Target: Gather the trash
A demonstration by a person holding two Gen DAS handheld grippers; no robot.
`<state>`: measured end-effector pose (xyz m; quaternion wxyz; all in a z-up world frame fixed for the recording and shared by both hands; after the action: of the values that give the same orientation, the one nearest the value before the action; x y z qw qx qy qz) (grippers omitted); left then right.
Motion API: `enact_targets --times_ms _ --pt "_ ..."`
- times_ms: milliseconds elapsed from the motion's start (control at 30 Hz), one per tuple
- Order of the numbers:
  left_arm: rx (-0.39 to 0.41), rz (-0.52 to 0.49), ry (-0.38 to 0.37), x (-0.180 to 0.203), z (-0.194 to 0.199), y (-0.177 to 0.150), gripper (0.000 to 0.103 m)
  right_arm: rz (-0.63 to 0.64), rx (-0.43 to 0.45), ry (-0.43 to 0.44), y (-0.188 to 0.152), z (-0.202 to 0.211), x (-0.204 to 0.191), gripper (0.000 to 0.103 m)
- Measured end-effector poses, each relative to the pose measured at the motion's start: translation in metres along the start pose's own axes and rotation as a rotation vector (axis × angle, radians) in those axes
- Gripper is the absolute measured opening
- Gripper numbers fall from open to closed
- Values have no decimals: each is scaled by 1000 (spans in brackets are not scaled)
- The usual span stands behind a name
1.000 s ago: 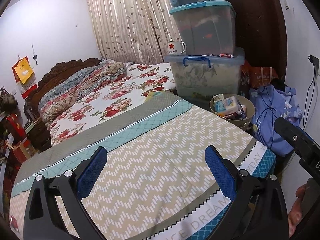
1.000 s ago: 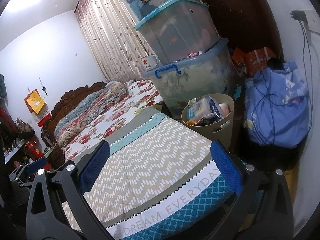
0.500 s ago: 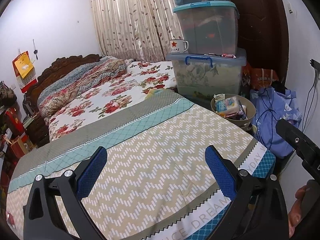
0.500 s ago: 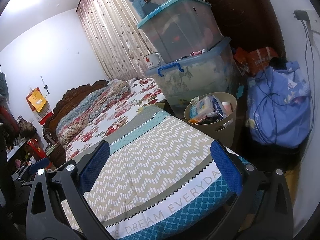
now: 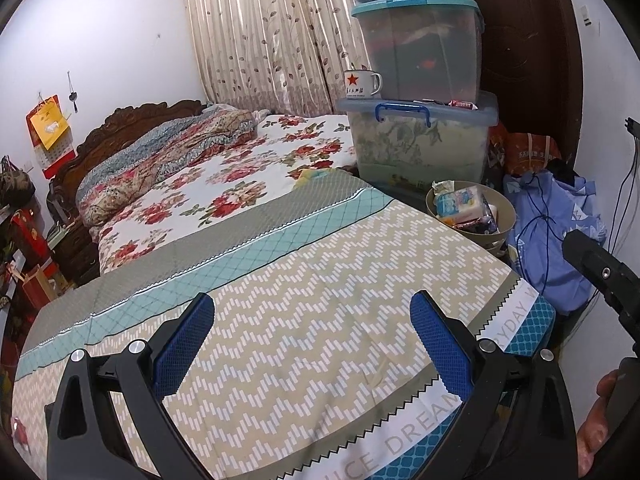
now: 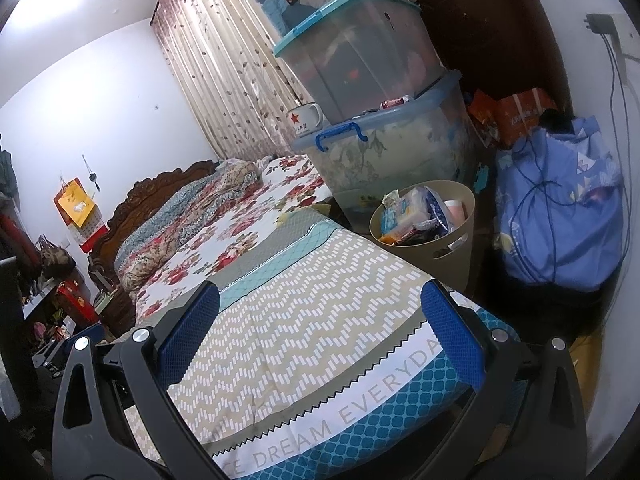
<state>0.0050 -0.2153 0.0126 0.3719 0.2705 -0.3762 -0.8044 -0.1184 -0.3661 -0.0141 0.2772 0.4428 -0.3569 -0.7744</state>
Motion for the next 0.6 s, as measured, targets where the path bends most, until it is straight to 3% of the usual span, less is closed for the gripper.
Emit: enact_targets --times_ms 600 --pt "-43 15 0 0 -10 -8 94 -9 -16 3 -7 -2 -1 100"
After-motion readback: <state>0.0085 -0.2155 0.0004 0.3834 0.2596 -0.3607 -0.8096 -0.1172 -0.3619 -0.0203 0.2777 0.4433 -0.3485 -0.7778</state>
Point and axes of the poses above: each gripper's, at about its wrist camera, not at the fingertips, and z roughly against the way its jaws point, x to its right, y to its top, the point moved 7 cm from there along -z, roughly the way its jaws point, and after that the axes turned 1 degree about z, right-handed, at the moved point
